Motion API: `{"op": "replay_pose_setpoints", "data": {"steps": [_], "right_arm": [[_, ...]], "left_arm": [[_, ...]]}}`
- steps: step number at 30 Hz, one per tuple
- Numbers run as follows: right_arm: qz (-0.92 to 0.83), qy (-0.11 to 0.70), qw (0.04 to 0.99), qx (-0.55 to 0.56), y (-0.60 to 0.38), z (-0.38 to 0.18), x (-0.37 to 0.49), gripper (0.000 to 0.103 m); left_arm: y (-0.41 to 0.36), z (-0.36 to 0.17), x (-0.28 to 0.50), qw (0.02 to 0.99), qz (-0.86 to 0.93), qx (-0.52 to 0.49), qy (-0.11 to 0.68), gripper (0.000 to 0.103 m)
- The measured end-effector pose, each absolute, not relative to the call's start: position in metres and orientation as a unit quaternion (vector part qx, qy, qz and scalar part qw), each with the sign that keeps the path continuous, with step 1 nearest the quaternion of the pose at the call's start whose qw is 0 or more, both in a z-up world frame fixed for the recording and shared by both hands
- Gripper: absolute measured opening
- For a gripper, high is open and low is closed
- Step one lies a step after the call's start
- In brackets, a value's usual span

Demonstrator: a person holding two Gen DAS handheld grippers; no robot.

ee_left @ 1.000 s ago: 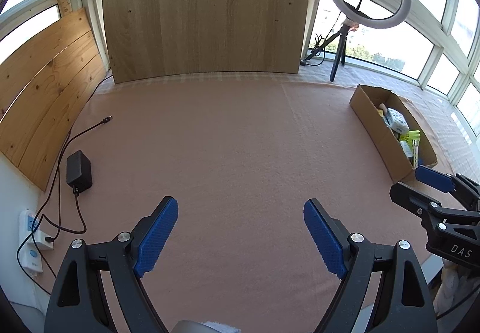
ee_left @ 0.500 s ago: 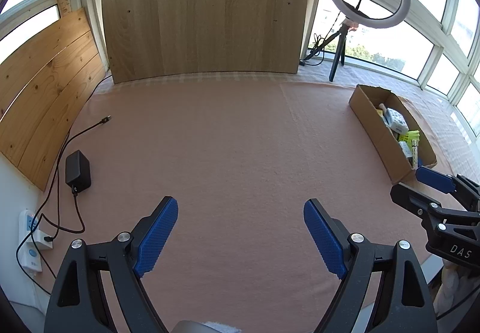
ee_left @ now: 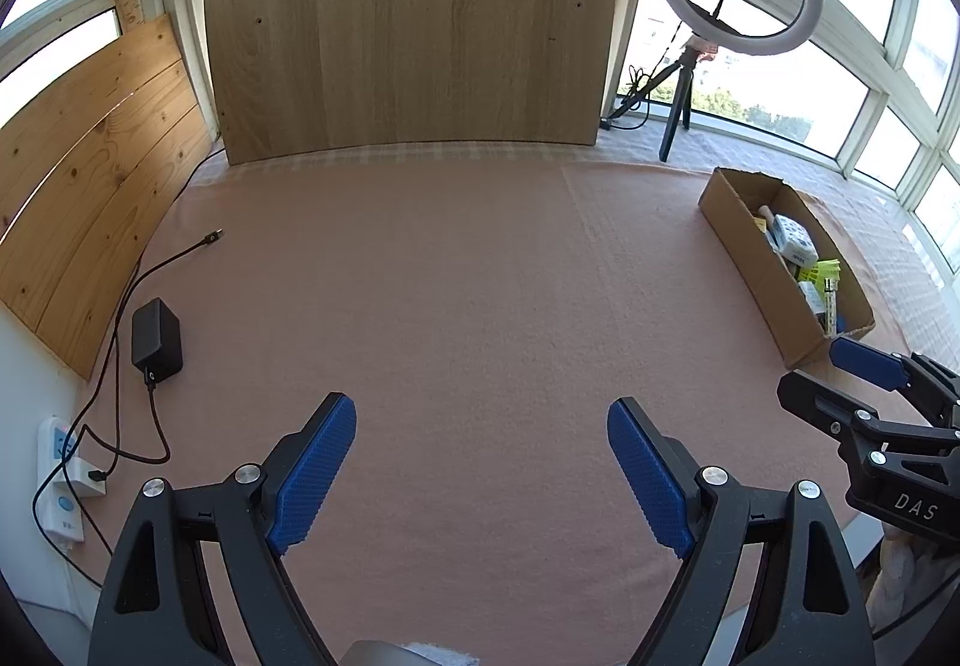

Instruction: Organize objects

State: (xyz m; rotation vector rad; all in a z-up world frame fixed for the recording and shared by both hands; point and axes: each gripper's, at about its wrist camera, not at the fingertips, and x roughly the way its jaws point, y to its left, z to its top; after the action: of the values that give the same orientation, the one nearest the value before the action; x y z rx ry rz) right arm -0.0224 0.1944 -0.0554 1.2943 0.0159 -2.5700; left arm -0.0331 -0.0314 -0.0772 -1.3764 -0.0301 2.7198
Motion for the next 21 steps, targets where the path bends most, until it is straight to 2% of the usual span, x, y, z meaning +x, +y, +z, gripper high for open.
{"op": "replay_pose_setpoints", "data": {"steps": [21], "right_arm": [[-0.885,0.007,0.131,0.447,0.1943,-0.0574,-0.0208,0.070]], "left_arm": [[-0.0328,-0.0788,-0.0304,0.043,0.891,-0.452,-0.012,0.088]]}}
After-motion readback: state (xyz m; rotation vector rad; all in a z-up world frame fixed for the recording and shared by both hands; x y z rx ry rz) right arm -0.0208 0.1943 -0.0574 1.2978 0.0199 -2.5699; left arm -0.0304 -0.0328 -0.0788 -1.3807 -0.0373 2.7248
